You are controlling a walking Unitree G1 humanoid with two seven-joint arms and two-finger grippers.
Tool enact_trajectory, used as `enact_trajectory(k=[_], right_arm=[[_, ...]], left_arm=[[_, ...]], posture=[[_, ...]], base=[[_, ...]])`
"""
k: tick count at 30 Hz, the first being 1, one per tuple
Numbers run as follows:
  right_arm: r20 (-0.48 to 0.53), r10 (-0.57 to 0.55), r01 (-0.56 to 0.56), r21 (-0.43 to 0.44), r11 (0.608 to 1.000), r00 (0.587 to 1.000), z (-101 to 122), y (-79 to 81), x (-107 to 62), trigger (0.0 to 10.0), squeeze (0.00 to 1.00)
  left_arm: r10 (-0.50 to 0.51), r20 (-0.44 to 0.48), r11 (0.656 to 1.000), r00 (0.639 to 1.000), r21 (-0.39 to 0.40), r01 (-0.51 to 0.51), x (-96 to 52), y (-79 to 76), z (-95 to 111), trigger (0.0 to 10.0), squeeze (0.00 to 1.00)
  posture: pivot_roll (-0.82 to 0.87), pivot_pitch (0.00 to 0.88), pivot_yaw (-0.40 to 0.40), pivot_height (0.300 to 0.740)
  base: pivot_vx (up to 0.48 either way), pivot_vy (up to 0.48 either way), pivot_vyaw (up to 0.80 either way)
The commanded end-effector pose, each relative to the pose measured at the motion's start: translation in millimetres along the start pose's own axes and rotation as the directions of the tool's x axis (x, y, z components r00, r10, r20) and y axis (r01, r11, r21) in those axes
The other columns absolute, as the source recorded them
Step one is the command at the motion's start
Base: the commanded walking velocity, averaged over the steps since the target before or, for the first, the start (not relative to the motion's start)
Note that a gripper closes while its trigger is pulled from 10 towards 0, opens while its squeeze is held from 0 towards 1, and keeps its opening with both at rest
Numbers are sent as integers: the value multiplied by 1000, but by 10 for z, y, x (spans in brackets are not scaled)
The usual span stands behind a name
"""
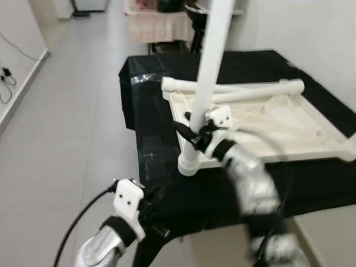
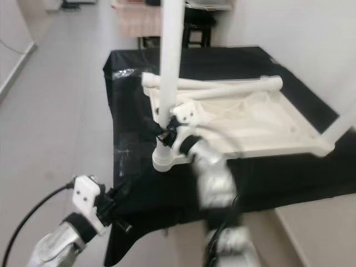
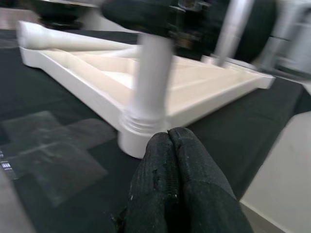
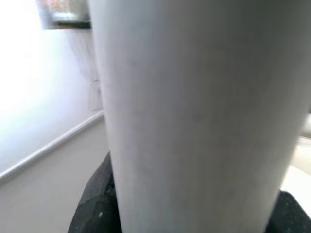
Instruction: Building children table
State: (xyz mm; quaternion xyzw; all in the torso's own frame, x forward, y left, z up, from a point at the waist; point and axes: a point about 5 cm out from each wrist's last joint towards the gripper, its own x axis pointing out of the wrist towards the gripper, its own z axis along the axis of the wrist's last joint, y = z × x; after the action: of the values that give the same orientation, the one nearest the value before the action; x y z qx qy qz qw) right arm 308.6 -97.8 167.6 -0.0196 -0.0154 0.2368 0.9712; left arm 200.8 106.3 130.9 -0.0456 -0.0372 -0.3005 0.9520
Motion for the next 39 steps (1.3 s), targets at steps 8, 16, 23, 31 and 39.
enact_trajectory(k=[8, 16, 23, 31, 39], right_arm=[[-154, 38, -47, -58, 997, 987, -273, 12, 196, 10000, 0], [-57, 269, -269, 14, 963, 961, -83, 101, 283, 10000, 1000], [-29, 469, -470, -51, 881, 883, -8, 43, 336, 10000, 0], [27, 674, -674, -12, 739, 739, 220, -40, 487, 10000, 0], [64, 697, -700, 28, 714, 714, 248, -174, 479, 0, 0]], left_arm=[[-1, -14, 1000, 1000, 2, 1, 27, 31, -2, 10000, 0], [-3, -11, 1000, 1000, -2, 3, 42, 33, 5, 10000, 0], [-4, -10, 1000, 1000, -7, 4, 57, 25, 9, 10000, 0], [2, -13, 1000, 1000, -6, -2, 54, 17, -11, 10000, 0], [4, -14, 1000, 1000, -5, -4, 57, 7, -17, 10000, 0]], posture=[[36, 79, -56, 740], [35, 78, -55, 740], [49, 75, -62, 740], [56, 70, -67, 740], [57, 77, -73, 740]], base=[[0, 0, 0], [0, 0, 0], [0, 0, 0], [0, 0, 0], [0, 0, 0]])
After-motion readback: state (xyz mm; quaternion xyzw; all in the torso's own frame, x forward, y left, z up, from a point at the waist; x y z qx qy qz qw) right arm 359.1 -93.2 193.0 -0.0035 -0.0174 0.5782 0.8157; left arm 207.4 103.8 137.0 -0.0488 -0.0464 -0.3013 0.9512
